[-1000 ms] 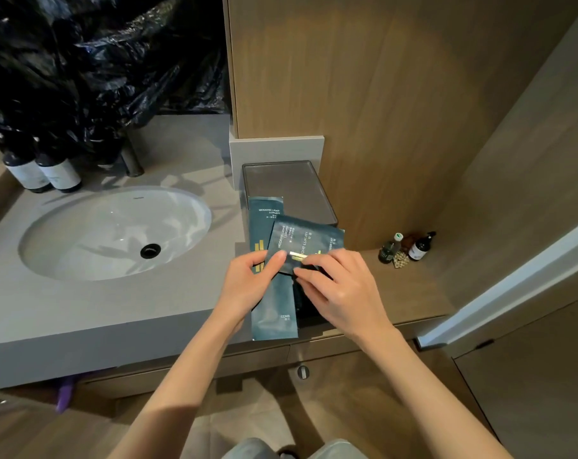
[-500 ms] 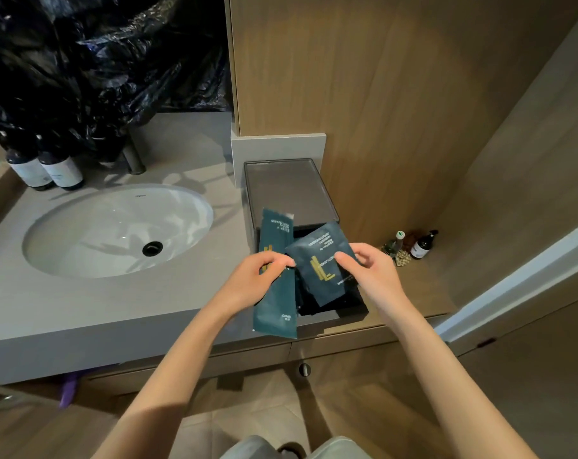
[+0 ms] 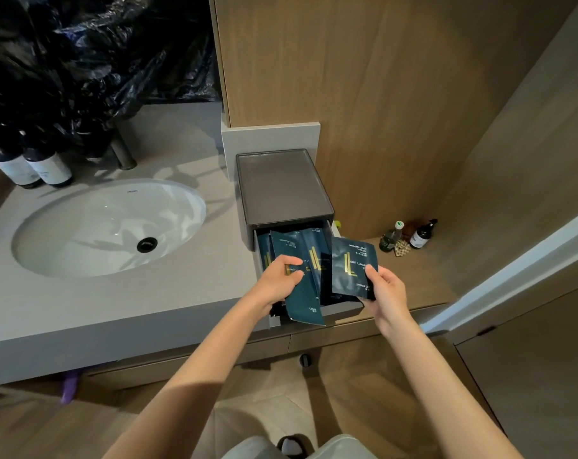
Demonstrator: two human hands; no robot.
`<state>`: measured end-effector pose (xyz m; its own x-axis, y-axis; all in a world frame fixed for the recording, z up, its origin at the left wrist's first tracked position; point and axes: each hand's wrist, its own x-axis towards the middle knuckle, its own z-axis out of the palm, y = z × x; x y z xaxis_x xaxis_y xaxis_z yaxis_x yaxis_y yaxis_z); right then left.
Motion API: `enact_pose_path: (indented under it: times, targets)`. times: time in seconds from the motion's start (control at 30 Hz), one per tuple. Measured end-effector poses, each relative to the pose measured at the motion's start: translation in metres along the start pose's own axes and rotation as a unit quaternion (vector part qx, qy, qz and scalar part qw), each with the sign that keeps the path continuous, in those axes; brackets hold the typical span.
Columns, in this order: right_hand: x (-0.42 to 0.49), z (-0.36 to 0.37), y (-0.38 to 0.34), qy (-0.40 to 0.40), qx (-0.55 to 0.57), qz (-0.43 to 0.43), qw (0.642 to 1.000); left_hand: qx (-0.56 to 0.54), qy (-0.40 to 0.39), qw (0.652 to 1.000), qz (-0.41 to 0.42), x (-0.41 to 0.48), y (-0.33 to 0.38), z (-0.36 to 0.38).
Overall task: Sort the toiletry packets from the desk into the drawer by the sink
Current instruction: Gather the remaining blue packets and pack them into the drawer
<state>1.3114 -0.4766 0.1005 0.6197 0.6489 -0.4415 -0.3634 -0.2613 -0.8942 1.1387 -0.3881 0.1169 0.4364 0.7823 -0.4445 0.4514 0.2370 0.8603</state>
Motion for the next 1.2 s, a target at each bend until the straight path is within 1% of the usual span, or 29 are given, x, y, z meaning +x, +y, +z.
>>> enact_pose_path:
  times: [0.07,0.17,0.33,0.43,0.53,0.6,0.67,0.77,0.83,0.87,0.9,0.93,1.03,1.1,1.2]
  targets:
    - [0.003,0.001,-0.002,0.006,0.016,0.009,1.000,-0.009,0.018,1.000,-0.008,0.013,0.002,0.005]
    - [0.008,0.002,-0.004,0.016,-0.011,-0.014,1.000,-0.031,0.039,0.998,-0.026,0.030,0.002,0.011]
    - [0.014,0.006,-0.007,0.018,-0.022,-0.024,0.999,-0.014,0.043,0.998,-0.039,0.053,-0.002,0.020]
    - [0.019,0.008,-0.008,0.015,-0.023,-0.023,0.999,0.030,0.038,0.998,-0.030,0.061,-0.005,0.023]
    - [0.022,0.009,-0.008,0.013,-0.025,-0.026,0.999,0.123,0.041,0.991,0.025,0.066,-0.008,0.023]
    - [0.024,0.010,-0.007,0.012,-0.024,-0.028,0.999,0.212,0.053,0.974,0.066,0.066,-0.011,0.021]
    - [0.026,0.011,-0.006,0.013,-0.023,-0.028,0.999,0.317,0.071,0.943,0.070,0.060,-0.012,0.016]
    - [0.028,0.011,-0.006,0.015,-0.025,-0.031,0.999,0.460,0.100,0.879,0.072,0.040,-0.012,0.016]
    - [0.029,0.011,-0.006,0.015,-0.026,-0.033,0.999,0.536,0.129,0.828,0.105,0.030,-0.016,0.021]
    - [0.030,0.012,-0.006,0.016,-0.026,-0.033,0.999,0.561,0.133,0.808,0.122,0.028,-0.018,0.023]
    - [0.030,0.013,-0.006,0.016,-0.025,-0.031,0.999,0.577,0.122,0.798,0.128,0.027,-0.020,0.026]
    - [0.030,0.013,-0.006,0.016,-0.025,-0.030,0.999,0.581,0.102,0.798,0.123,0.027,-0.021,0.029]
    - [0.030,0.016,-0.006,0.014,-0.024,-0.025,0.999,0.565,0.054,0.818,0.092,0.033,-0.023,0.033]
    - [0.029,0.016,-0.006,0.013,-0.025,-0.025,0.999,0.574,0.041,0.814,0.082,0.036,-0.023,0.034]
    - [0.028,0.016,-0.007,0.011,-0.029,-0.029,0.999,0.597,0.021,0.798,0.077,0.039,-0.024,0.029]
